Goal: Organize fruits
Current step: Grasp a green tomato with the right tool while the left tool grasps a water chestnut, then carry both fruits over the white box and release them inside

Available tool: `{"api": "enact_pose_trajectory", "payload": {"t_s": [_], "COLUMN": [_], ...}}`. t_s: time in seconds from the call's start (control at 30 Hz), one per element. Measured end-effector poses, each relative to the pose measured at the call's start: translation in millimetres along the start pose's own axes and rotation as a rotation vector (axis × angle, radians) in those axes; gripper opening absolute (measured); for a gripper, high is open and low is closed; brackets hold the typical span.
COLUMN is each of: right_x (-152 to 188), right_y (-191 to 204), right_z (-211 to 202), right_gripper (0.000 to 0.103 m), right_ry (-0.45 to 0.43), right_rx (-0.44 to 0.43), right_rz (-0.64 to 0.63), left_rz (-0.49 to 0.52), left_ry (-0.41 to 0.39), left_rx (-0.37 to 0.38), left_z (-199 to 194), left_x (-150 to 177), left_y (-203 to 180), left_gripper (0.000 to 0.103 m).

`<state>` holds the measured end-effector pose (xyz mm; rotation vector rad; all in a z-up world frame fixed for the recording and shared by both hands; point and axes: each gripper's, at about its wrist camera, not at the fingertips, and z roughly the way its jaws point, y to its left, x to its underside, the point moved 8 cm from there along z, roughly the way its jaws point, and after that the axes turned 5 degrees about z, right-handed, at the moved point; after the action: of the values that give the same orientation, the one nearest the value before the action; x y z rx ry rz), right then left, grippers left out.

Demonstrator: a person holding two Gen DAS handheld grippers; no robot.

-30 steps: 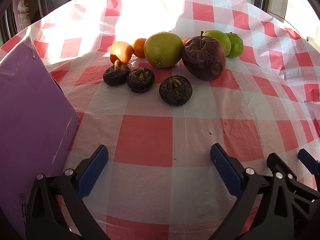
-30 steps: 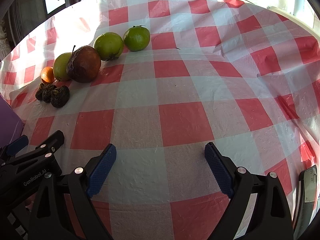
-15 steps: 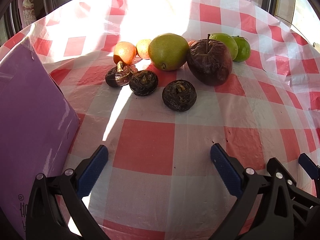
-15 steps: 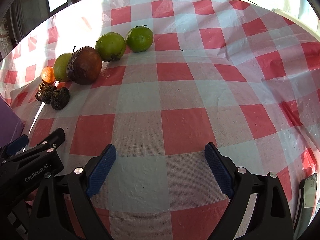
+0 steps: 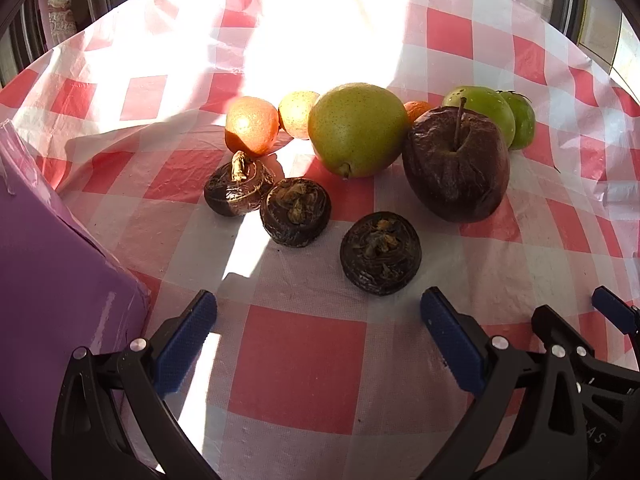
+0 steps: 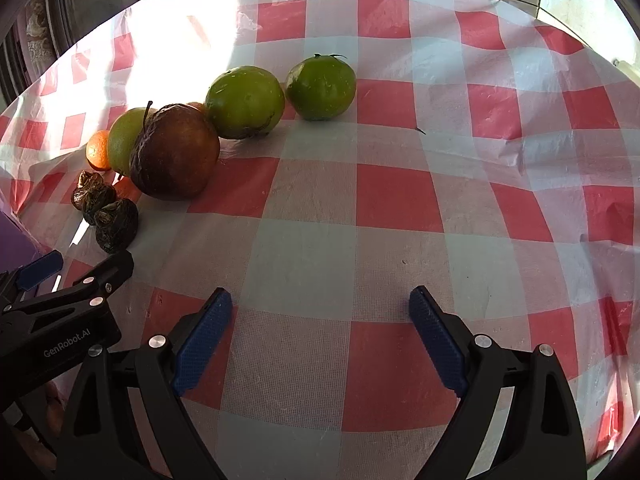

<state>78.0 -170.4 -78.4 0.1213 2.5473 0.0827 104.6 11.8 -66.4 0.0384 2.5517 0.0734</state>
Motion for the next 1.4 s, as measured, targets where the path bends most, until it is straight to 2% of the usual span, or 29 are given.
{"api": "enact_pose_trajectory", "payload": {"t_s": [0.13, 0.2, 0.27, 0.37, 0.67, 0.77, 1.0, 1.07, 1.1, 1.13, 1.2, 1.3, 1.4], "right_x": [-17.8, -25.7, -35.5, -53.0, -114.1, -132.1, -167.7, -172.7, -173.1, -172.2, -167.5, -151.3, -131.4], "right_y": [-10.6, -15.4, -23.2, -30.2, -5.1, 8.2, 29.0, 34.6, 37.7, 42.1, 42.6, 35.6, 30.6], "right_z": [11.4, 15.9, 20.8, 31.1, 76.0, 86.1, 101.8, 109.9, 109.6, 106.1, 100.7, 88.3, 73.8], "right_gripper": [0.087, 0.087, 0.087, 0.087, 0.086, 0.082, 0.084, 0.082, 0.077, 0.062, 0.062, 0.062, 0.062], "right_ry": [-0.003, -0.001, -0.003, -0.01, -0.011, -0.028, -0.075, -0.059, -0.062, -0.07, -0.06, -0.048, -0.028], "right_rx": [0.02, 0.013, 0.005, -0.015, -0.052, -0.053, -0.055, -0.052, -0.07, -0.107, -0.114, -0.123, -0.118], "right_rz": [0.034, 0.041, 0.062, 0.066, -0.077, -0.12, -0.175, -0.184, -0.186, -0.183, -0.151, -0.087, -0.037], "left_rz": [0.01, 0.013, 0.035, 0.053, 0.057, 0.057, 0.059, 0.059, 0.059, 0.06, 0.063, 0.082, 0.108], "left_ry": [-0.008, -0.046, -0.068, -0.08, -0.075, -0.075, -0.065, -0.066, -0.066, -0.067, -0.07, -0.082, -0.071], "left_rx": [-0.004, 0.02, 0.034, 0.037, 0.04, 0.037, 0.029, 0.029, 0.028, 0.028, 0.03, 0.043, 0.064], "left_z": [8.2, 10.3, 10.1, 9.5, 12.3, 12.3, 9.5, 9.6, 9.4, 9.4, 8.6, 3.4, -1.8], "left_x": [-13.2, -25.0, -30.2, -30.8, -32.7, -32.7, -26.9, -27.0, -27.2, -27.3, -26.4, -23.0, -16.4], "left_y": [-4.7, -9.1, -15.7, -19.5, -19.3, -19.6, -20.9, -20.7, -20.7, -20.6, -21.0, -24.7, -28.4], "left_gripper": [0.1, 0.09, 0.074, 0.068, 0.067, 0.068, 0.07, 0.071, 0.071, 0.07, 0.067, 0.043, 0.04]}}
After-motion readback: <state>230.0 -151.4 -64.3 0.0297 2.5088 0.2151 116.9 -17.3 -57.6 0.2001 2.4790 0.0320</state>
